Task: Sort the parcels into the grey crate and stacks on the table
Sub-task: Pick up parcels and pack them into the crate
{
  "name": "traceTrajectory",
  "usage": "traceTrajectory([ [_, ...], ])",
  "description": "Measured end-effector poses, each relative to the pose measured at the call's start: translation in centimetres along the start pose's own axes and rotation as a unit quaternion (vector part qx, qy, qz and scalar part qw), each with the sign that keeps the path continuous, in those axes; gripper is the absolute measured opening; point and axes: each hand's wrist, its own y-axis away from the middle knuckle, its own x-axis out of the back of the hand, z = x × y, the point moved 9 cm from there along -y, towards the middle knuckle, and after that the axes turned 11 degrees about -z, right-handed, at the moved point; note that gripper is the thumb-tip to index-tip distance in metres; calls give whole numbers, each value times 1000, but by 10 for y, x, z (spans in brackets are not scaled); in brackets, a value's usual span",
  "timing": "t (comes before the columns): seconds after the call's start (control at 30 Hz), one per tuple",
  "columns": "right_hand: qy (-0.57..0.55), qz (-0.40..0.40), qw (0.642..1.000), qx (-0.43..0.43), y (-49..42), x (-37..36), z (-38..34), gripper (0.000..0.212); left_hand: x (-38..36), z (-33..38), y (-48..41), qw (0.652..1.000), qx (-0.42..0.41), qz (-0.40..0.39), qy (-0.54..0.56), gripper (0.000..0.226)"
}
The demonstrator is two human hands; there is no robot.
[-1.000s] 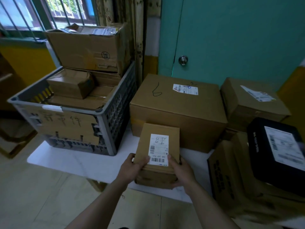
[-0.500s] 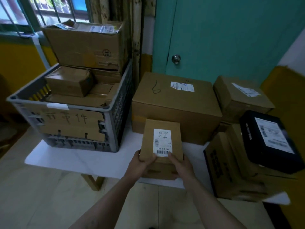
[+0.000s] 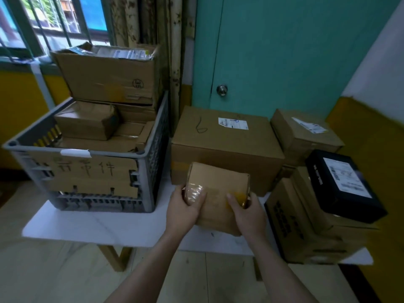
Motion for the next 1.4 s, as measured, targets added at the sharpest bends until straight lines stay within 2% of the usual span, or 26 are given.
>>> traceTrajectory([
  [0.23,-44,-2,998,55,-3,18,-50,43,14,46,-5,996,-56,-18,63,51],
  [0.33,-69,-28,994,82,-3,20,-79,46,23,73,-3,991,-96,-31,86,65],
  [0.37,-78,-40,992,91,-3,20,-89,50,27,84,-2,988,-111,-35,104,70],
  [0.5,-93,-66,984,137,2,31,-138,94,39,126,2,972,-171,-46,154,71],
  [0.57,-74,-77,981,162,4,38,-168,102,47,152,0,968,-202,-51,139,72],
  [0.63,-44,-85,978,183,7,44,-194,107,57,176,-2,966,-229,-44,116,82],
  [0.7,-12,-87,977,196,11,52,-219,121,67,198,-3,965,-244,-29,98,91],
  [0.8,15,-86,972,218,15,63,-254,129,84,231,-8,961,-259,3,98,88],
  [0.93,-10,-33,972,232,7,80,-277,119,99,269,-12,960,-268,36,75,72],
  [1.1,-76,32,967,240,14,92,-294,103,101,303,-2,953,-302,8,39,65],
  [1.2,-94,70,969,219,14,102,-289,100,94,307,-2,950,-310,-19,21,74],
  [1.3,-115,81,967,210,17,111,-281,76,84,303,-2,953,-300,-45,17,98],
  [1.4,-131,86,964,214,20,116,-279,56,79,303,-3,956,-291,-37,12,100],
])
